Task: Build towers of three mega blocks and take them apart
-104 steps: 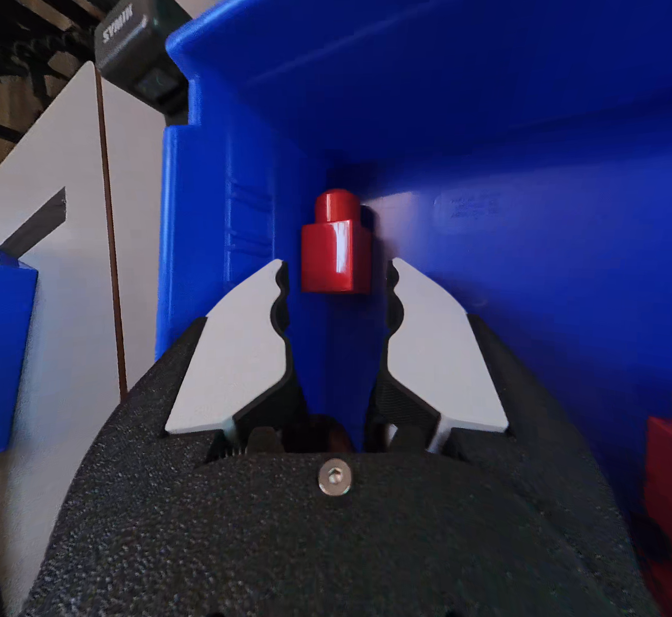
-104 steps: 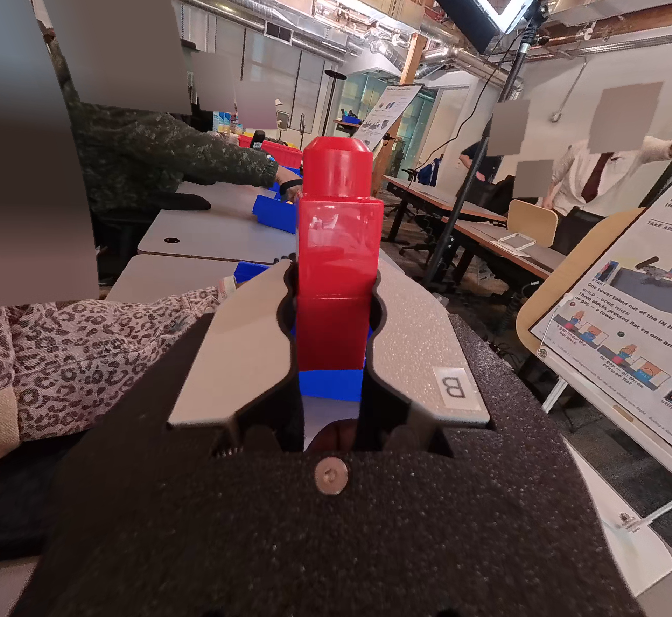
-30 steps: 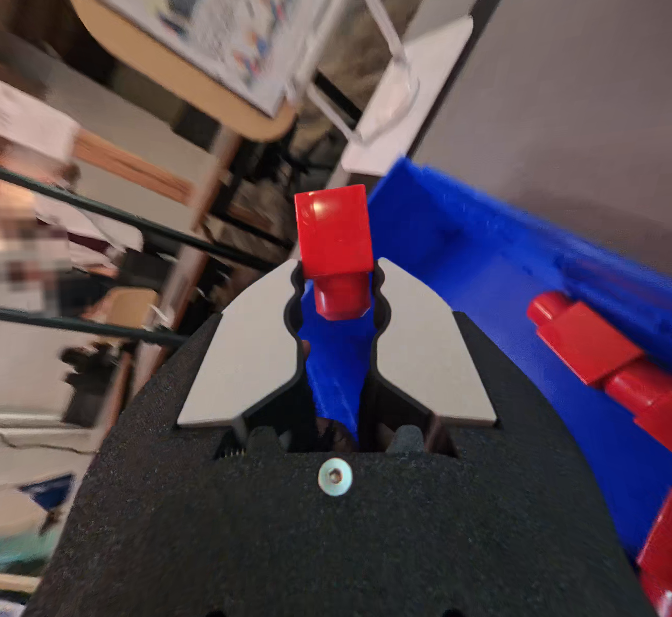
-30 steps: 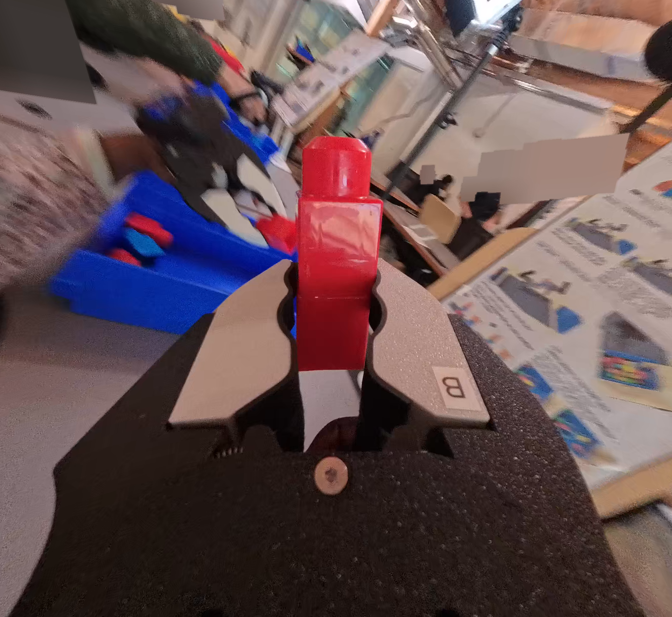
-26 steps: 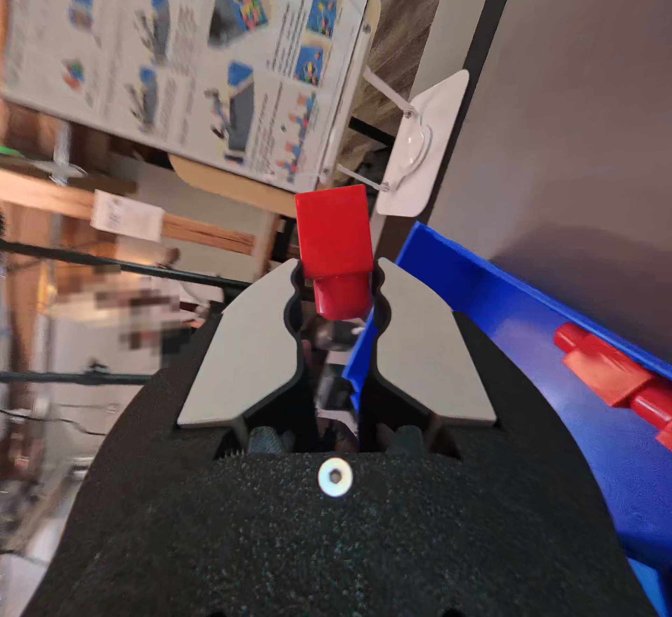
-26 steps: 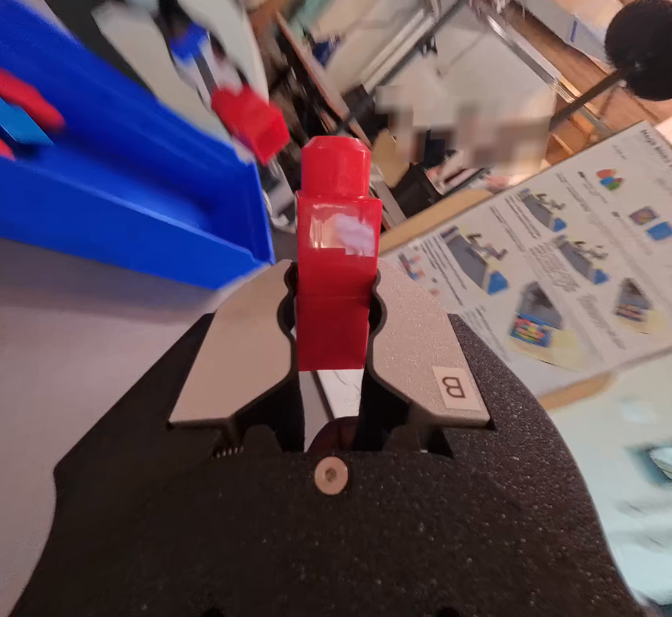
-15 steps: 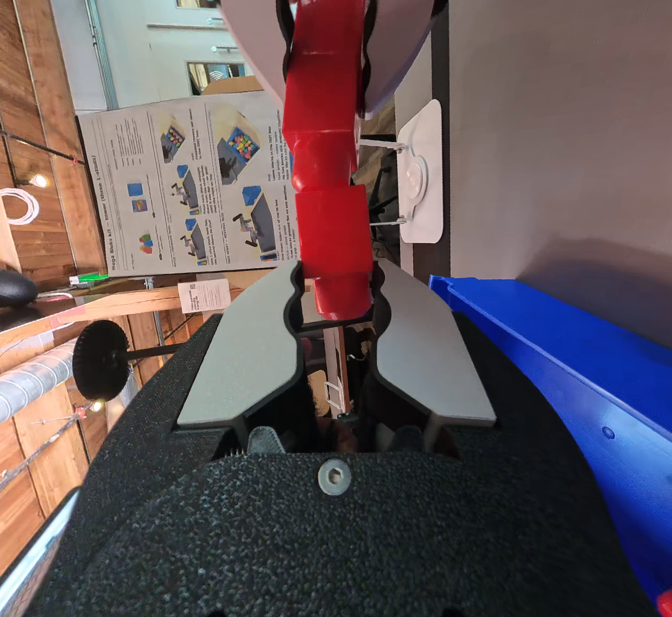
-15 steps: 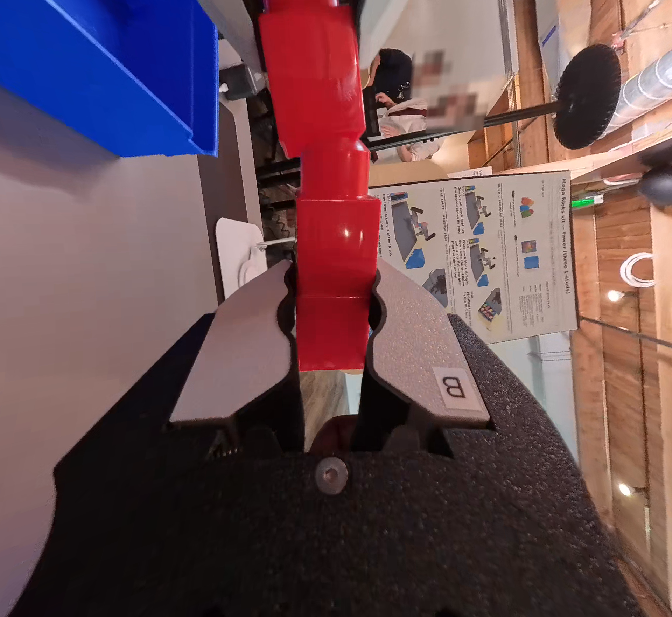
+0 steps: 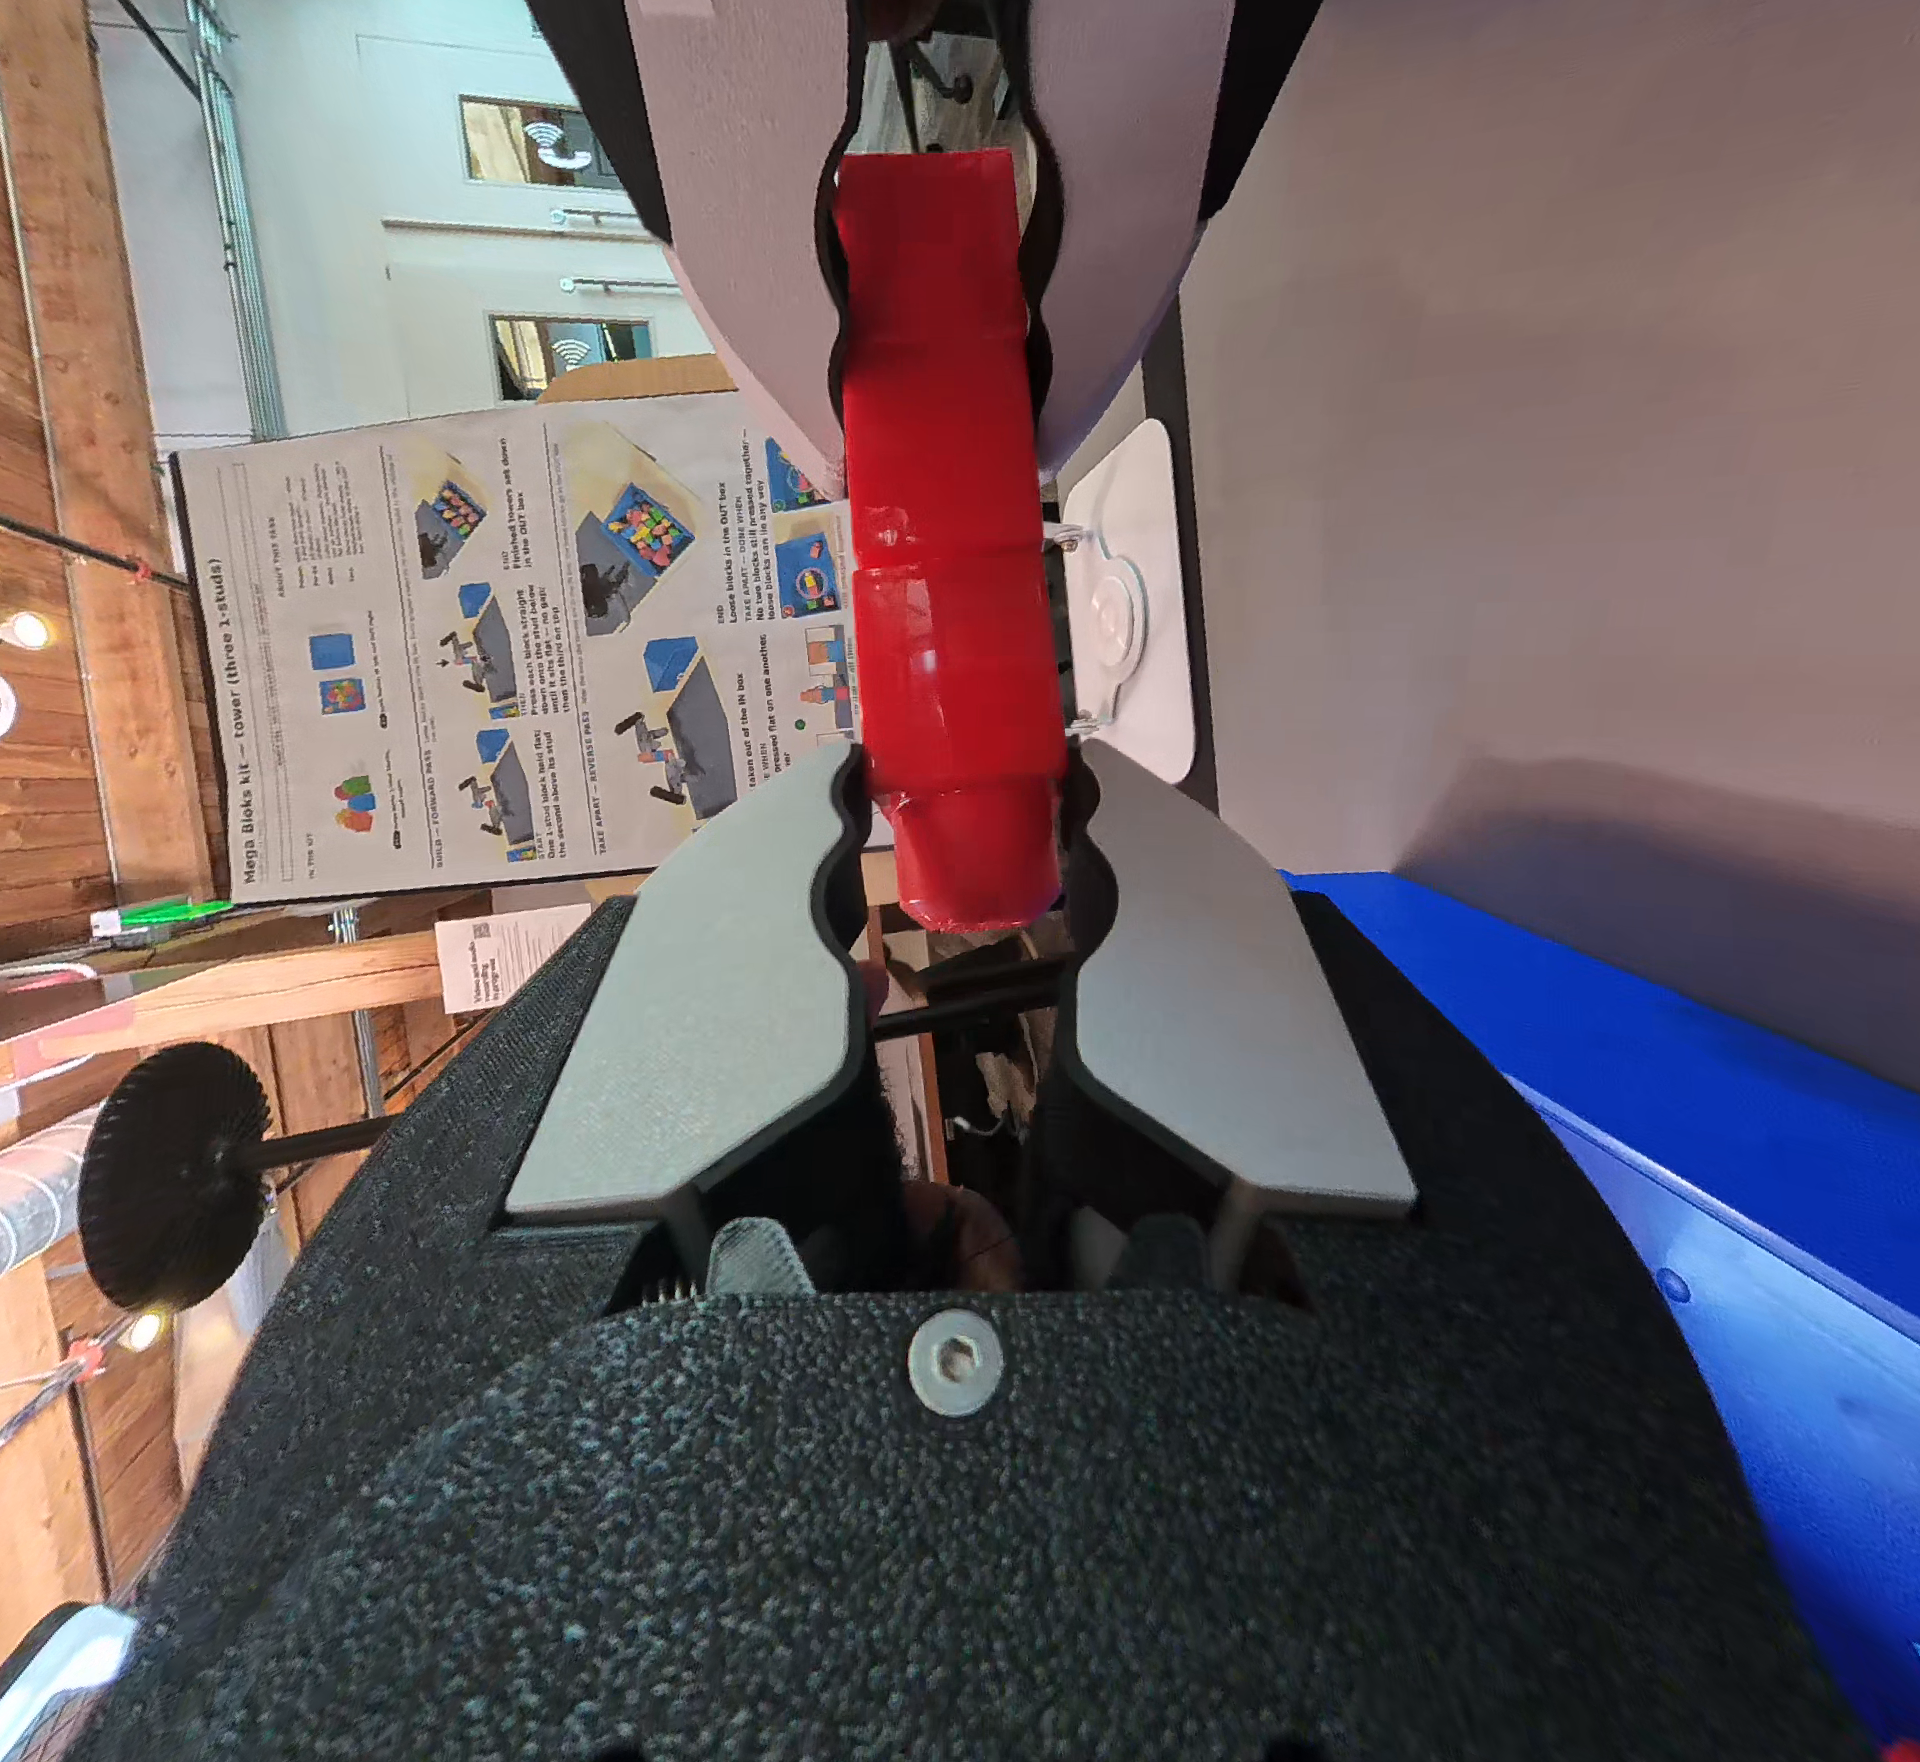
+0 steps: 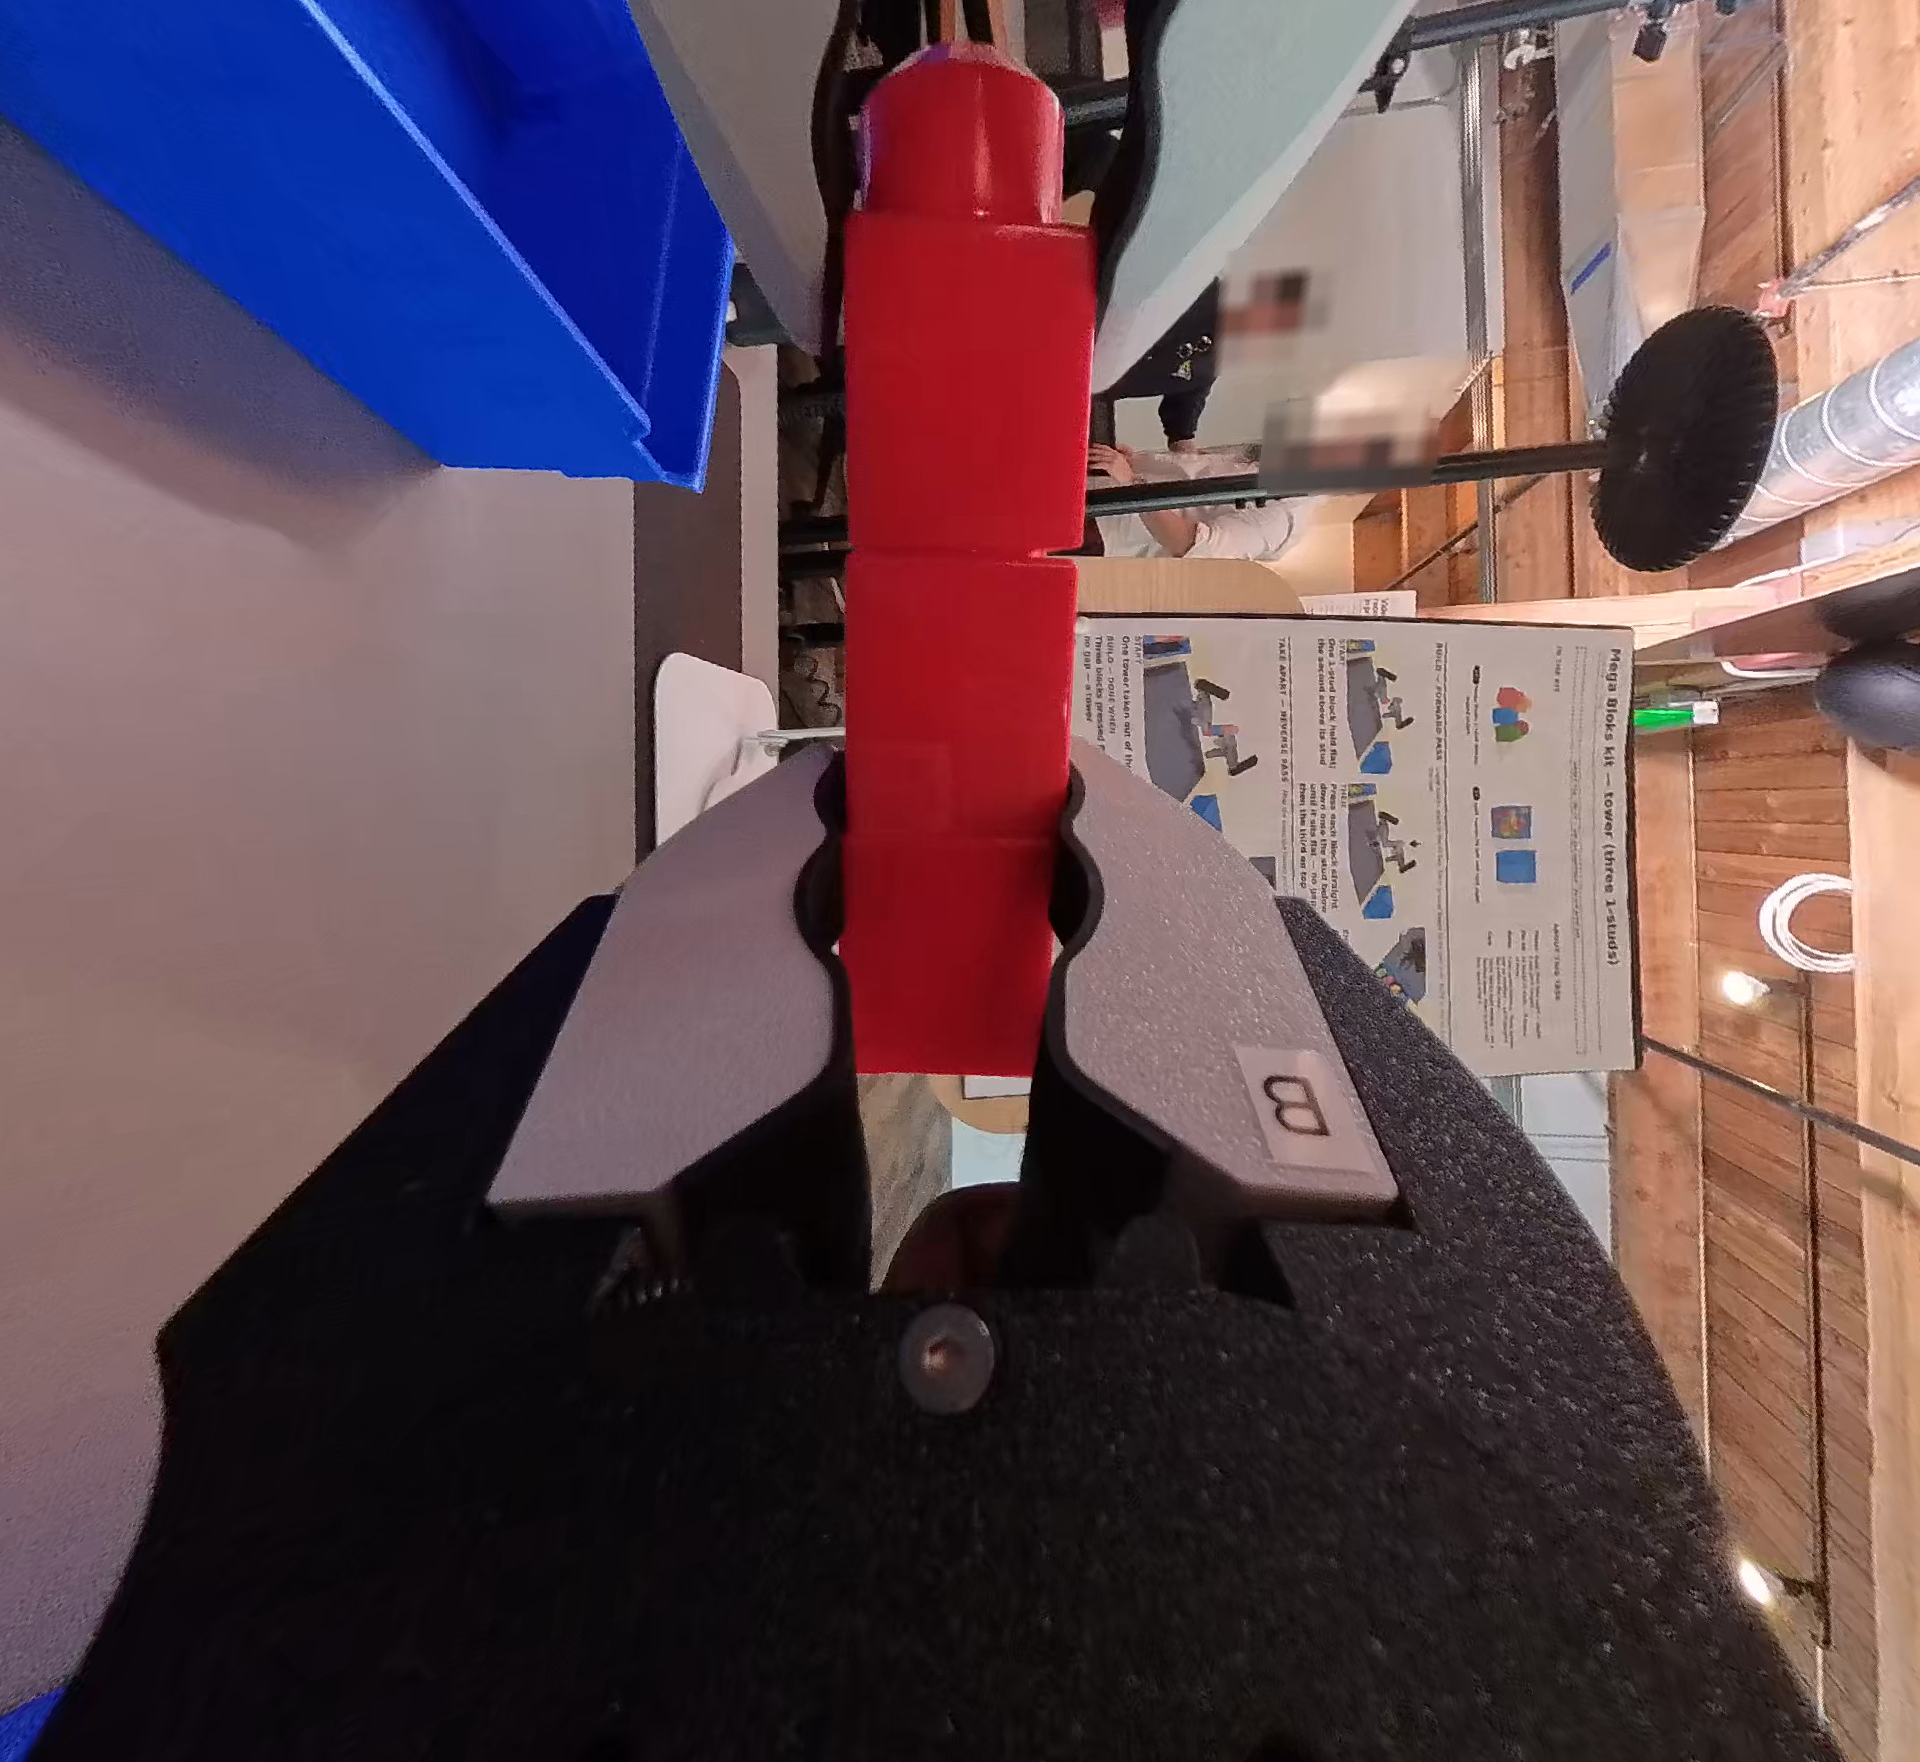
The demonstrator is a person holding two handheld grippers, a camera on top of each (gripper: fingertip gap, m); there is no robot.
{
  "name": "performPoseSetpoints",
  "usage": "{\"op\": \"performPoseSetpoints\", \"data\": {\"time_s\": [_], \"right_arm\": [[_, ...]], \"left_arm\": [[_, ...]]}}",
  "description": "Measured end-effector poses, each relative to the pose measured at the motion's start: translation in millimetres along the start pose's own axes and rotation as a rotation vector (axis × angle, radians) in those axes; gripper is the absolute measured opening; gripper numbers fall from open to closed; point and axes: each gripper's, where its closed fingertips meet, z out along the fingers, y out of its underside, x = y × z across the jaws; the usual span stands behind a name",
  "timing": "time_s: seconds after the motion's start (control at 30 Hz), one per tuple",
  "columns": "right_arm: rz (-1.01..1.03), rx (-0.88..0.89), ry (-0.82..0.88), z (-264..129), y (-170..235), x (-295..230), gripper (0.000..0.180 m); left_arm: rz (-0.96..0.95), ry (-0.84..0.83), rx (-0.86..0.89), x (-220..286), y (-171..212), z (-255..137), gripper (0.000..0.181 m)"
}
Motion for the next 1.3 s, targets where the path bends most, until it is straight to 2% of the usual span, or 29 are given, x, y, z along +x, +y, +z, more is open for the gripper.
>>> {"op": "performPoseSetpoints", "data": {"time_s": [0.17, 0.23, 0.3, 0.43, 0.57, 0.67, 0.73, 0.83, 0.97, 1.07, 1.3], "right_arm": [[0.045, 0.028, -0.026, 1, -1, -4, 0.036], [0.169, 0.147, -0.027, 0, -14, 0, 0.035], [0.345, 0.268, -0.065, -2, -25, 4, 0.036], [0.699, 0.477, -0.175, -7, -40, 11, 0.036], [1.038, 0.736, -0.315, -22, -55, 26, 0.036], [1.237, 0.869, -0.434, -34, -60, 37, 0.036], [1.313, 0.886, -0.499, -36, -61, 38, 0.036], [1.359, 0.886, -0.563, -35, -62, 35, 0.036], [1.395, 0.920, -0.647, -41, -69, 35, 0.036], [1.385, 0.895, -0.688, -42, -73, 31, 0.036], [1.403, 0.899, -0.724, -42, -82, 30, 0.036]], "left_arm": [[-0.039, -0.001, 0.003, 0, 0, 2, 0.035], [-0.120, -0.058, 0.087, -10, -11, -1, 0.039], [-0.209, -0.126, 0.186, -25, -20, -10, 0.053], [-0.505, -0.216, 0.454, -57, -27, -40, 0.060], [-0.913, -0.238, 0.795, -91, -20, -72, 0.064], [-1.231, -0.092, 0.977, -102, -14, -76, 0.068], [-1.378, 0.032, 1.070, -106, -20, -75, 0.070], [-1.488, 0.116, 1.090, -108, -31, -61, 0.065], [-1.475, 0.175, 0.976, -96, -46, -36, 0.064], [-1.495, 0.173, 1.002, -98, -52, -35, 0.037], [-1.525, 0.259, 1.009, -96, -57, -37, 0.036]]}}
